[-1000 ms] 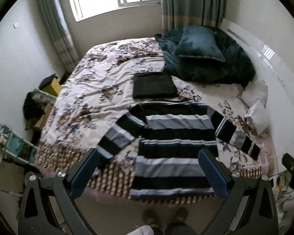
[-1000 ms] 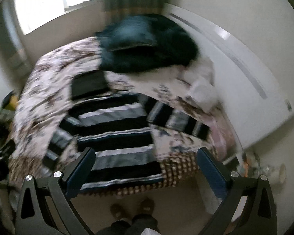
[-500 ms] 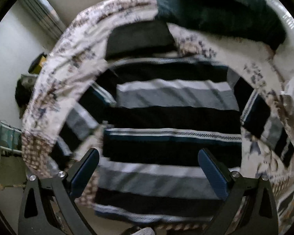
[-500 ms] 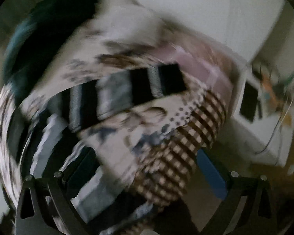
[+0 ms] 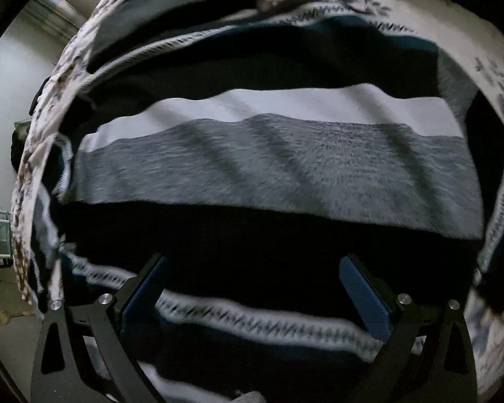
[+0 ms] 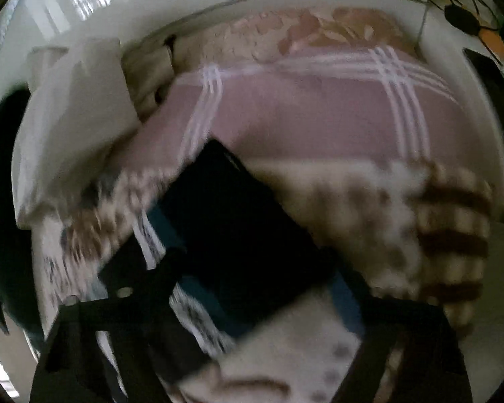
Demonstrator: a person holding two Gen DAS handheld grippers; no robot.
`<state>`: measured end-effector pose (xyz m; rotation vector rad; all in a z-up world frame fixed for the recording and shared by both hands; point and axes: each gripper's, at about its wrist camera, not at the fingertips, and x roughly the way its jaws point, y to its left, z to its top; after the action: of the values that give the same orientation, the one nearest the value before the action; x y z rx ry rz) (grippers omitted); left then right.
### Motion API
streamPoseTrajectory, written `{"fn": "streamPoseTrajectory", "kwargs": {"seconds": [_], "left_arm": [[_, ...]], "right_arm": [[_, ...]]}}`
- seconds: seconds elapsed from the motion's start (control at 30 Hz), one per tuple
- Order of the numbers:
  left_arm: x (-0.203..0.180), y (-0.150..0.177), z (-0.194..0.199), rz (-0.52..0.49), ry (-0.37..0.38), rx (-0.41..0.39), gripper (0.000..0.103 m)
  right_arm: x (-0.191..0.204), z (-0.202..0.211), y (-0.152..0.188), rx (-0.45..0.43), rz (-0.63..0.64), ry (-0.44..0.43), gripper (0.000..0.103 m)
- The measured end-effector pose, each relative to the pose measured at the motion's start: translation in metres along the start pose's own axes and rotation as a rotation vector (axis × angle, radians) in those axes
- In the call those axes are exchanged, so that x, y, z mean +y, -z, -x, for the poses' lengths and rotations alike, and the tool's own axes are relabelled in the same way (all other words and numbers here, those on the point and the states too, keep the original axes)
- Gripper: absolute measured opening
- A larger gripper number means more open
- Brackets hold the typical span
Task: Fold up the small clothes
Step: 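Lower the right tool and grasp the striped sweater's sleeve cuff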
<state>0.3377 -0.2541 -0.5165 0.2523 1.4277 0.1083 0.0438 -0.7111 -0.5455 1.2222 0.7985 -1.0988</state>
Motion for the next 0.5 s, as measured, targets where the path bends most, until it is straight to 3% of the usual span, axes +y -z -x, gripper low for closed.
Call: {"fn": "streamPoseTrajectory", "kwargs": {"seconds": [0.13,0.17,0.37,0.5], "left_arm": [[-0.004,-0.010,-0.016,0.007,0.004,-0.015,0.103],[-0.002,-0.011,-0.018,0.012,0.012,-0.014,0.103],[0.022,-0.011,-0.005,0.028,0.045,-0.044,0.103],[0.054,-0.006,0.011,0.061,0.065,-0.083,0.103]], "right_arm": [[0.018,-0.004,-0.008,-0.047,0.001,-0.008,0.019],[0.024,-0.003,-0.009,-0.053,0.012,-0.013,0.014],[0.098,0.063,-0.004,-0.118,0.184,-0.091,0.012],[0.186,0.127,0.037,-0.137,0.400,-0.195,0.012]]}}
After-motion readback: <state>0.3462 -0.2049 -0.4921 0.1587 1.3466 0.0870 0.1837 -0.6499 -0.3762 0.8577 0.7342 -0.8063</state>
